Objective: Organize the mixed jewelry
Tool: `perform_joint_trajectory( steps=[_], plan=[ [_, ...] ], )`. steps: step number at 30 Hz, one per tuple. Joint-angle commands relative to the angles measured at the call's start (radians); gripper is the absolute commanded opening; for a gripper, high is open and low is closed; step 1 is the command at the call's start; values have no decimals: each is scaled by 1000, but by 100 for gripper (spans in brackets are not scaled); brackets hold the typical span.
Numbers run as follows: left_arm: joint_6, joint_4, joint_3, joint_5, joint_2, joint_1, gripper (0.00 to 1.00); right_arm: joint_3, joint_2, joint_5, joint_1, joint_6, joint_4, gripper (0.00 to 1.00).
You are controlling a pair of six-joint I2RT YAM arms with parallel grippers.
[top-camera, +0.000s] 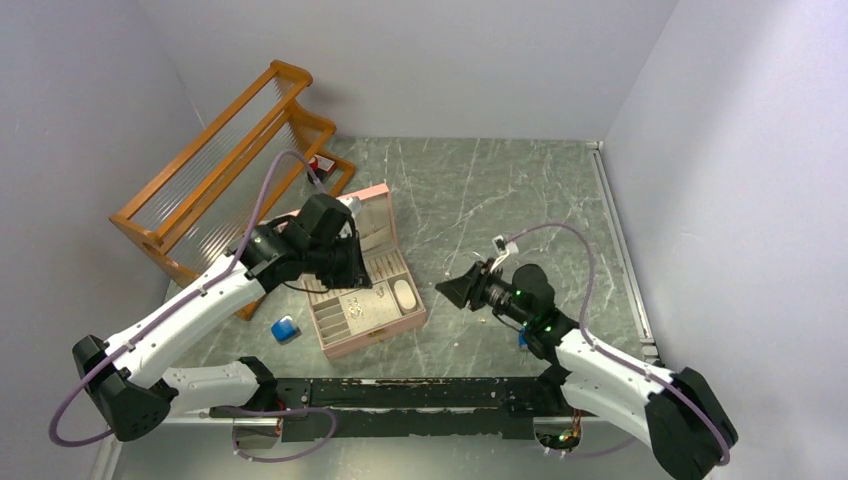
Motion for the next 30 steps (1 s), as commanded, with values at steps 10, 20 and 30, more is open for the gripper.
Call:
perform_joint_trajectory(
  steps=[10,20,30],
  plan=[
    [-94,-147,13,-353,151,-141,5,-117,233,169,72,305,181,45],
    [-87,-103,17,-426,269,-149,5,-135,194,209,101,271,203,45],
    [-82,-64,10,-472,325,-149,5,-150,173,255,155,244,227,45]
  ],
)
